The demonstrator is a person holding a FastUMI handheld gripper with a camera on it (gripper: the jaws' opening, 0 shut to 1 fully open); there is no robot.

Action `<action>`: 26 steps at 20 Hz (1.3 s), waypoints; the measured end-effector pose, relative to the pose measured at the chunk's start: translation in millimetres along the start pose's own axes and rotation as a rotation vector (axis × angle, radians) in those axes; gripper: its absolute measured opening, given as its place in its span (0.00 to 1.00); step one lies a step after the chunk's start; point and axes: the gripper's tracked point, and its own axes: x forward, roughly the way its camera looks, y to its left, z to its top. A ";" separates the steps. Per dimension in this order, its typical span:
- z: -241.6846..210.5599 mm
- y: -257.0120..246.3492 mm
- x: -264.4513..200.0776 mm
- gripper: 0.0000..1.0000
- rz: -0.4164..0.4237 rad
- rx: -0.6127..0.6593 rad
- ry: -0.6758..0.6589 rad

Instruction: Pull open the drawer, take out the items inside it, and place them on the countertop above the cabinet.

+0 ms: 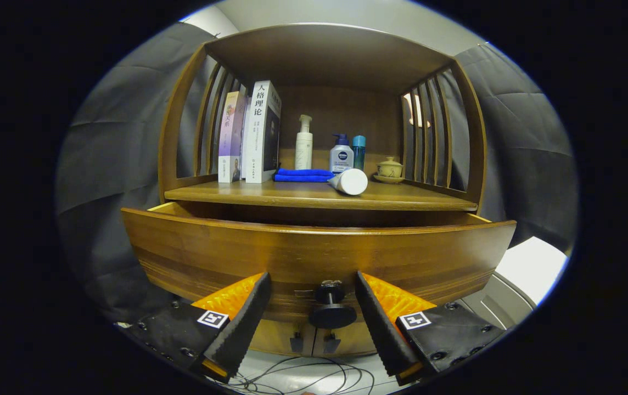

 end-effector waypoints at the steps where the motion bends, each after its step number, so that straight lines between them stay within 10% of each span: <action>1: 1.2 -0.2 4.7 0.97 0.003 0.001 0.001; 26: 15.7 -21.5 74.5 0.97 0.004 -0.006 -0.025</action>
